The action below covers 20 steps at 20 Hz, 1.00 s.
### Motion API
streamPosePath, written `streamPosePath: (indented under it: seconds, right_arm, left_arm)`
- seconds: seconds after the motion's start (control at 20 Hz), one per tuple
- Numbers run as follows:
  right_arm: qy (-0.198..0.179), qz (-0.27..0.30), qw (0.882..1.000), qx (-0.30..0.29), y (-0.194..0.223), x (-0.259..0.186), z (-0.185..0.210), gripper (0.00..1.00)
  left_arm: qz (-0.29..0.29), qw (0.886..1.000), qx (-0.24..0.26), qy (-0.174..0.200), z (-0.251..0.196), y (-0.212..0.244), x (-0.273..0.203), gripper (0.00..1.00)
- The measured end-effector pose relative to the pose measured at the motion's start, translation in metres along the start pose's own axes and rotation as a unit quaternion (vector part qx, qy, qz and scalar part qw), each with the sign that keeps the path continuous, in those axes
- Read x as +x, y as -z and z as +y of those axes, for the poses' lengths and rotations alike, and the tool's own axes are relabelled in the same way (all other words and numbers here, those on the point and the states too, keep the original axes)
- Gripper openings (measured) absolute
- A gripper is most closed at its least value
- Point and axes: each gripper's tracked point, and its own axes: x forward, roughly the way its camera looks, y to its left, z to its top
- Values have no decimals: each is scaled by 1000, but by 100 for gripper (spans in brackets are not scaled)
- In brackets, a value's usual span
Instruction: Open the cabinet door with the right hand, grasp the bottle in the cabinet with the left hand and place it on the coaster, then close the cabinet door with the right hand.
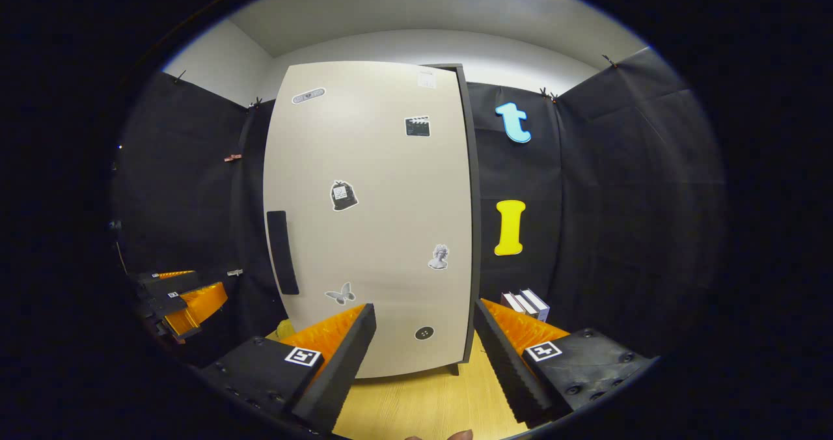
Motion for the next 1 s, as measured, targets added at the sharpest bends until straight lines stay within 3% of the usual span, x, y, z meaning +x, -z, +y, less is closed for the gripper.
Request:
streamPosePath:
  seconds: [1.0]
  right_arm:
    - [32, -6, 999, -15, 3, -6, -30, 98]
  left_arm:
    - [-4, 1000, -4, 27, -33, -9, 4, 95]
